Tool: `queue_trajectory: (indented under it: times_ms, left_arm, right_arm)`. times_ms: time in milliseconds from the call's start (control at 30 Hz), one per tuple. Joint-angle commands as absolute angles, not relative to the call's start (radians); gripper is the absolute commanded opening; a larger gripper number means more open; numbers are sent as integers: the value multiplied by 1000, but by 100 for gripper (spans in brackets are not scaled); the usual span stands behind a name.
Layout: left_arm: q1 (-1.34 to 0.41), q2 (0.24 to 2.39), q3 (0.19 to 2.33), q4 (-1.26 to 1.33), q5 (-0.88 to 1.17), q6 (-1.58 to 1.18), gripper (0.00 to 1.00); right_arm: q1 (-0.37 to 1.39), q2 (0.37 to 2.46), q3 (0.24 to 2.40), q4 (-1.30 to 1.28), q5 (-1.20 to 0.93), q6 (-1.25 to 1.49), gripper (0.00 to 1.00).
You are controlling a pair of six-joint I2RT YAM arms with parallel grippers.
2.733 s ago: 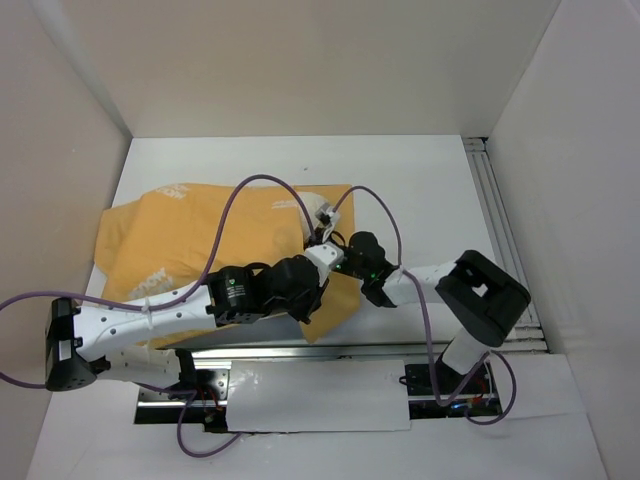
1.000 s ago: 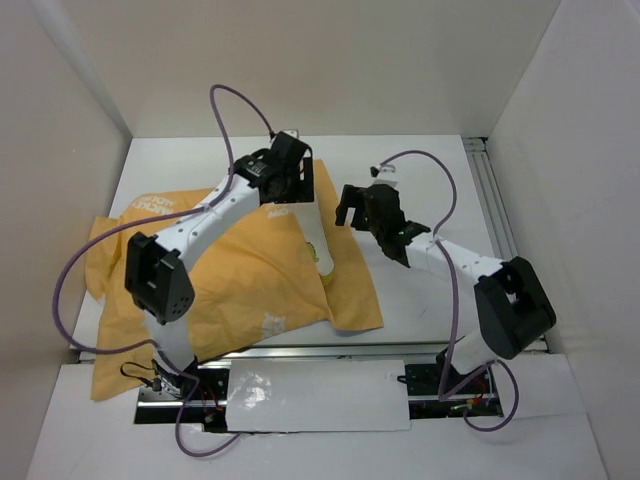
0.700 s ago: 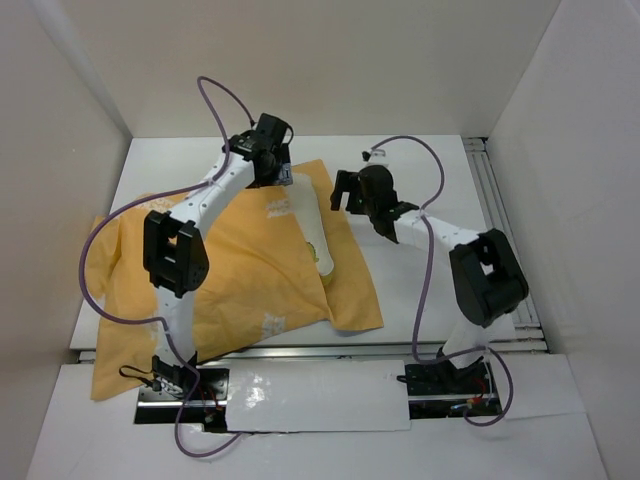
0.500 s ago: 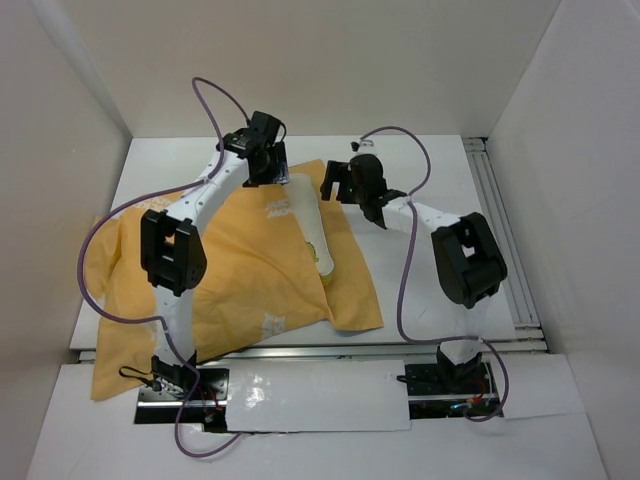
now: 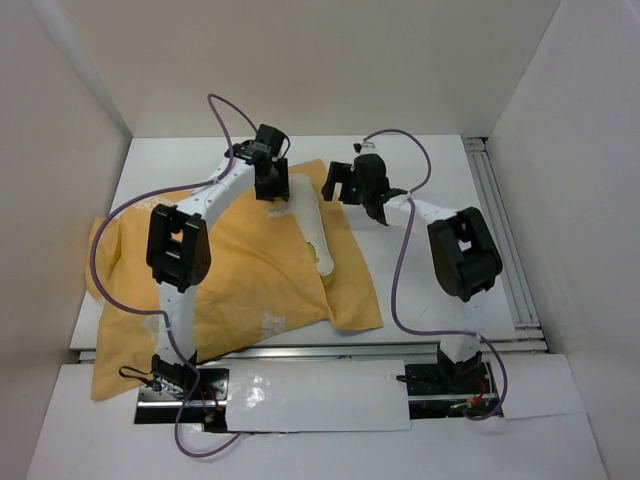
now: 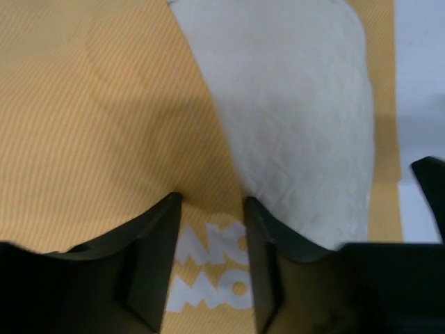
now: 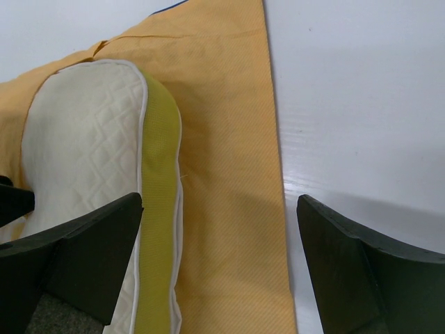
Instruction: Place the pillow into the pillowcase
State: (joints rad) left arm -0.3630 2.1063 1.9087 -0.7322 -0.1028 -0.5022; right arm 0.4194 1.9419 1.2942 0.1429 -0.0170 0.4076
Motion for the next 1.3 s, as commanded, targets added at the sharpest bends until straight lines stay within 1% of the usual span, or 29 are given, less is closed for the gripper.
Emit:
queue_trajectory:
  times_ms: [0, 33, 67, 100, 133, 200, 233, 267, 300, 467, 567, 600, 667, 700, 767, 867, 933, 1000, 1033, 1100, 1133, 1167, 1200, 1267]
  left_arm:
    - [-357, 2117, 1887, -733, -110, -495, 50]
    - [-357, 2117, 1876, -733, -110, -505, 47]
    - [-357, 2105, 1867, -733, -120, -505, 42]
    - [-357, 2094, 1867, -744, -141, -518, 33]
    - [-357, 2094, 1867, -744, -156, -529, 20]
    - [-348, 2071, 1867, -758, -178, -540, 10]
    - [-339, 2054, 1867, -767, -189, -540, 6]
    - [-339, 2045, 1867, -767, -189, -540, 0]
    - [-339, 2045, 1876, -767, -204, -540, 0]
    - [-339, 2008, 1922, -767, -249, -528, 0]
    - [-339, 1988, 1934, -756, -249, -506, 0]
    - [-339, 1988, 1934, -743, -239, -506, 0]
    - [-339, 1968, 1934, -733, -239, -497, 0]
    - [-339, 1968, 1934, -724, -239, -486, 0]
    - [-339, 1968, 1944, -715, -239, -477, 0]
    - [-348, 1968, 1944, -715, -239, -477, 0]
    - [-359, 1959, 1944, -693, -239, -477, 0]
    - [-368, 1948, 1944, -655, -215, -450, 0]
    - [-379, 1948, 1944, -643, -206, -440, 0]
    - [-394, 1948, 1970, -618, -196, -419, 0]
    - [-408, 1948, 1983, -618, -196, -419, 0]
    - [-408, 1948, 2018, -618, -184, -407, 0]
    - [-420, 1948, 2035, -618, -175, -396, 0]
    - [-431, 1948, 2083, -618, -149, -396, 0]
  right_arm:
    - [410, 1910, 1296, 215, -25, 414, 99]
    - [410, 1910, 1287, 215, -25, 414, 99]
    - [410, 1910, 1287, 215, -25, 414, 99]
    - [410, 1910, 1287, 224, -35, 414, 99]
    - [410, 1910, 1287, 224, -35, 414, 99]
    - [410, 1901, 1287, 238, -69, 414, 99]
    - [410, 1901, 1287, 247, -86, 414, 99]
    - [410, 1901, 1276, 276, -109, 414, 99]
    - [410, 1901, 1276, 294, -162, 402, 99]
    - [419, 1922, 1267, 393, -291, 402, 99]
    - [419, 1971, 1345, 391, -368, 423, 99]
    - [428, 2015, 1362, 391, -382, 437, 99]
    - [428, 2066, 1412, 417, -477, 437, 99]
    - [428, 2127, 1442, 382, -510, 437, 99]
    - [437, 2181, 1530, 310, -546, 410, 98]
    - [437, 2210, 1528, 302, -546, 390, 98]
    - [446, 2210, 1519, 314, -596, 373, 89]
    - [465, 2221, 1532, 325, -685, 344, 73]
    - [465, 2221, 1532, 363, -719, 344, 58]
    - [465, 2221, 1511, 446, -825, 344, 41]
    - [465, 2201, 1491, 541, -840, 363, 16]
    - [465, 2183, 1468, 590, -865, 373, 6]
    - [465, 2160, 1416, 638, -874, 373, 1]
    - [465, 2079, 1331, 750, -922, 339, 0]
